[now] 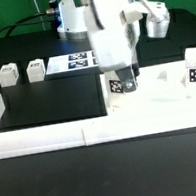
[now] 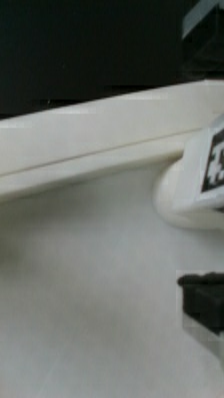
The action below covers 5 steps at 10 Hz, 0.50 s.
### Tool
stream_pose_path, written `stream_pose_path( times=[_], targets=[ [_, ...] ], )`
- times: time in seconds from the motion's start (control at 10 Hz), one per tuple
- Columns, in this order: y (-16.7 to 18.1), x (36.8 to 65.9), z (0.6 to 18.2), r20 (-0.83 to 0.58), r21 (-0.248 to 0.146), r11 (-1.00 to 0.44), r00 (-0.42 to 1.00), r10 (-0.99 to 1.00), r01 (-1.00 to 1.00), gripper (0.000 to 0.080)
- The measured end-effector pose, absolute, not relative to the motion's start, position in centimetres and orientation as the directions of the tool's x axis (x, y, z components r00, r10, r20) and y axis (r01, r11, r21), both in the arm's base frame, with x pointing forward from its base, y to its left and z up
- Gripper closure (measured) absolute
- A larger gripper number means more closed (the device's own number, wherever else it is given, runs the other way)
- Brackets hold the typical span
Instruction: Assemble square table
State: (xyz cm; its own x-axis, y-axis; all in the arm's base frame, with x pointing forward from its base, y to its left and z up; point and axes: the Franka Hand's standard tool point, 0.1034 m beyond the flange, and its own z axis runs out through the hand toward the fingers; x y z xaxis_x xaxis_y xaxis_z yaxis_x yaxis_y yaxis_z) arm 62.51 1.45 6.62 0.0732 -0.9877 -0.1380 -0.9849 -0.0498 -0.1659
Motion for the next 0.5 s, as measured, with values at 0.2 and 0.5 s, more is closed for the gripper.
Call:
stream_pose_path(
  times=[0.2,0.5],
  targets=[
    [1.12,62.65,6.86,-0.088,-0.181,-0.429,0.449,-0.889,-0.885,0.0153],
    [1.04,62.59,6.78,-0.048,-0.193,-0.604,0.622,-0.782,-0.774,0.0151]
  ],
)
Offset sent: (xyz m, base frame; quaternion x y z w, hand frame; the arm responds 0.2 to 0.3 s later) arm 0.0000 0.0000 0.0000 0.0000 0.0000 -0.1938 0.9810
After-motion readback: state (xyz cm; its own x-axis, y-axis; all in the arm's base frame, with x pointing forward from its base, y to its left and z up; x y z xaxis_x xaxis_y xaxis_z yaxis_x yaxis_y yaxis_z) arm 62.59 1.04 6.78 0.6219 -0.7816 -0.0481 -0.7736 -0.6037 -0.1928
